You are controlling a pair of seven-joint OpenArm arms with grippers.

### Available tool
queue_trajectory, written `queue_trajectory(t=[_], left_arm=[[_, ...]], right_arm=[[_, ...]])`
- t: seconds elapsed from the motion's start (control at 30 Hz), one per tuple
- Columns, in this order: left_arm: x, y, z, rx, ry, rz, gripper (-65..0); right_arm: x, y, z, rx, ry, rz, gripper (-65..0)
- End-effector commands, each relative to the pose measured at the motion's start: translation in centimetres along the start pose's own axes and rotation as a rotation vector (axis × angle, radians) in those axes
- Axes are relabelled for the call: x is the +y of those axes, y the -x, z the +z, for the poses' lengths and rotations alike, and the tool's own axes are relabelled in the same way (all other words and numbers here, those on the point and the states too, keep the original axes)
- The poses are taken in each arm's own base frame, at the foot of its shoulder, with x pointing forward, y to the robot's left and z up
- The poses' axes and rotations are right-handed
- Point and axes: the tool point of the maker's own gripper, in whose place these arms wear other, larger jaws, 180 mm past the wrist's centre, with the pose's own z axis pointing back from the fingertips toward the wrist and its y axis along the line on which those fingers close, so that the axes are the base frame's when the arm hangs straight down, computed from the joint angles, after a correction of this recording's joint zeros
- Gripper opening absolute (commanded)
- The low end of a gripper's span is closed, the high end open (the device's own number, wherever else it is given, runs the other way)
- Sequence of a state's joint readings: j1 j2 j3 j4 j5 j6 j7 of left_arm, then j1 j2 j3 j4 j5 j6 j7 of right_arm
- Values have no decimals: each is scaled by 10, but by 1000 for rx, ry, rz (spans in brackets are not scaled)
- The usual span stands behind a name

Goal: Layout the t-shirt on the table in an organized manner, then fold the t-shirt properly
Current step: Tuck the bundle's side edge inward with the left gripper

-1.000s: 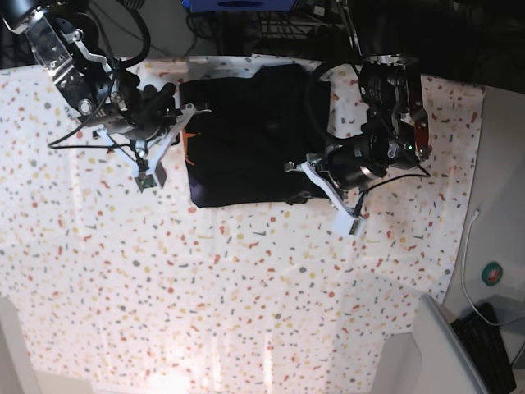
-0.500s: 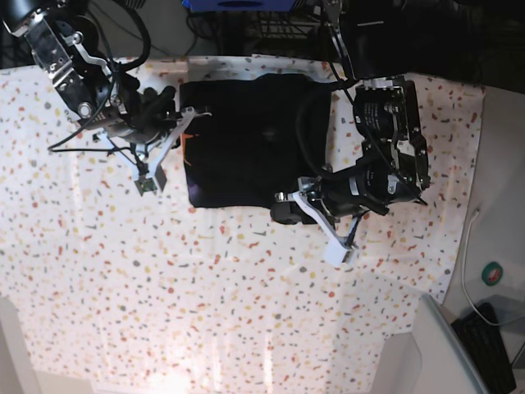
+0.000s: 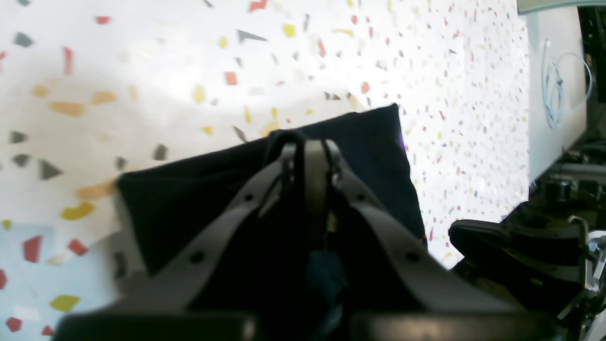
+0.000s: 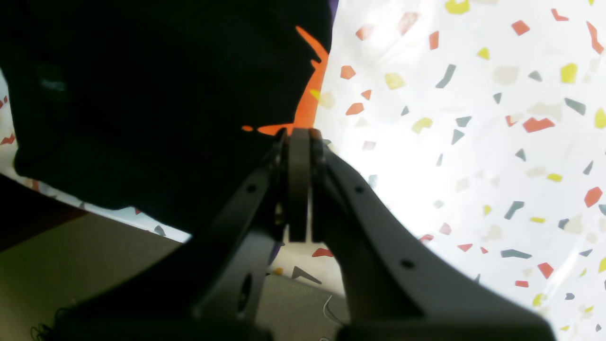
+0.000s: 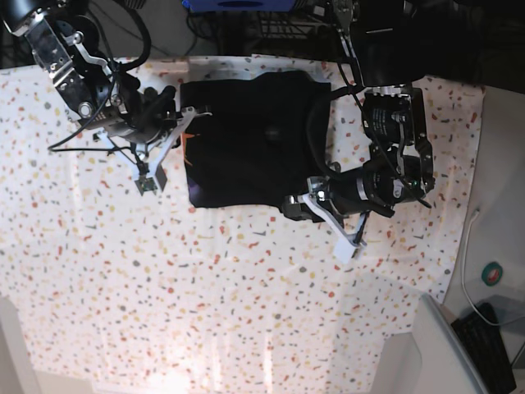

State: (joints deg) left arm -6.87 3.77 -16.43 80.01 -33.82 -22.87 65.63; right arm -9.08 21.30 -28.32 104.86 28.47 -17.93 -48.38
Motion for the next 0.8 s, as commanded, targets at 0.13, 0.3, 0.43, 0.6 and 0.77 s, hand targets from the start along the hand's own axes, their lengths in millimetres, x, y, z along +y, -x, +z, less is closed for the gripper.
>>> queue_trajectory(t=[0.13, 0.3, 0.43, 0.6, 0.77], left_arm=[[-2, -18, 5, -44, 11, -27, -479], [11, -26, 12, -67, -39, 18, -194], [15, -34, 19, -131, -52, 16, -82], [-10, -11, 49, -196, 14, 15, -76], [3, 48, 59, -126, 5, 92, -77]], right_arm=[[-1, -12, 4, -39, -1, 8, -650], [-1, -12, 4, -37, -3, 10, -650], [1, -11, 3, -35, -7, 12, -650], [1, -9, 3, -31, -7, 12, -650], [0, -8, 3, -27, -5, 12, -650]])
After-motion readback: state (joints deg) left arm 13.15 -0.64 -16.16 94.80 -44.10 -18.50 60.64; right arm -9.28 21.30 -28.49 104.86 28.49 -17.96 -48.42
